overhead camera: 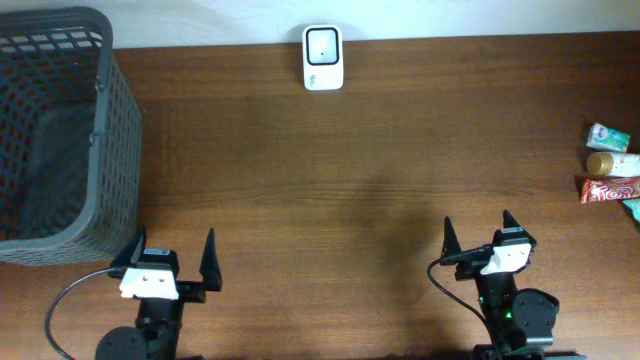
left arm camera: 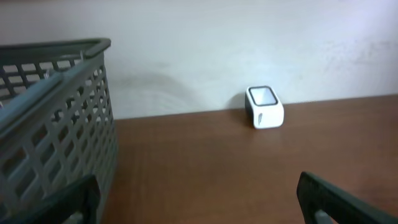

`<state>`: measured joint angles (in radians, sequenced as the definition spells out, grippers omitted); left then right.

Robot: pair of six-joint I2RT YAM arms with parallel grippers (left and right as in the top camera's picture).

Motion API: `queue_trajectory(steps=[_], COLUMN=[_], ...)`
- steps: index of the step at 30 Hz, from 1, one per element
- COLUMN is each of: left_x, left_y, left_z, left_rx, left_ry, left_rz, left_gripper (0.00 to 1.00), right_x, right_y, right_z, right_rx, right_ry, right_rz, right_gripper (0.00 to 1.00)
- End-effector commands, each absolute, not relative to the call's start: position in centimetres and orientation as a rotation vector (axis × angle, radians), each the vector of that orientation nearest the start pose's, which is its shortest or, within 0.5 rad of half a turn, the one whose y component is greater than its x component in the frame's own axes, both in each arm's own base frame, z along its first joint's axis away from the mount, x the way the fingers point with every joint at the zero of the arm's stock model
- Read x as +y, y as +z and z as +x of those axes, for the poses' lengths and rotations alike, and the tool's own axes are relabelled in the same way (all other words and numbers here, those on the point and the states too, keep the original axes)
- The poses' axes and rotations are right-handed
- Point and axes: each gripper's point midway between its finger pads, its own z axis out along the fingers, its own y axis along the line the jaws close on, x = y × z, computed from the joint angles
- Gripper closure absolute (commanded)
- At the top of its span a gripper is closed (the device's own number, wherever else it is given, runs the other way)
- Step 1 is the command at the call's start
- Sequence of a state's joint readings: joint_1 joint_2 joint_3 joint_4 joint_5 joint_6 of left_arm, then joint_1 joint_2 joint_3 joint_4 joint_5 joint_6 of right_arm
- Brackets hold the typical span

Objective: Scan the item barcode

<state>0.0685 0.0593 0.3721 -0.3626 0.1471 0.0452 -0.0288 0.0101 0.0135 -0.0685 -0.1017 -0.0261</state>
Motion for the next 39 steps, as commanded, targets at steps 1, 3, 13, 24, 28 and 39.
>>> queue_trajectory(steps=[1, 3, 13, 24, 28, 39], left_x=[-1.9, -2.2, -0.4, 0.1, 0.1, 1.1], left_y=[23.5, 23.1, 19.3, 15.8, 15.8, 15.5], left_z=[22.1, 22.6, 24.5, 24.6, 24.6, 24.6], left_rx=[1.567, 1.538, 1.502, 1.643, 1.643, 1.654], left_ry=[-0.03, -0.04, -0.098, -0.057, -0.005, 0.086], left_rz=[0.189, 0.204, 0.005, -0.031, 0.024, 0.021], left_gripper=[0.01, 0.01, 0.01, 0.01, 0.01, 0.01], right_x=[1.2, 1.2, 1.2, 1.2, 1.2, 1.2], right_y=[15.8, 15.8, 15.8, 15.8, 15.8, 15.8], right_z=[24.6, 24.6, 24.6, 24.6, 24.6, 24.6], right_rx=[1.639, 1.639, 1.639, 1.639, 1.639, 1.639], right_ry=[0.047, 0.047, 0.047, 0.047, 0.047, 0.047], right_rz=[-0.076, -0.076, -0.076, -0.076, -0.076, -0.076], right_gripper=[0.01, 0.01, 0.01, 0.01, 0.01, 0.01])
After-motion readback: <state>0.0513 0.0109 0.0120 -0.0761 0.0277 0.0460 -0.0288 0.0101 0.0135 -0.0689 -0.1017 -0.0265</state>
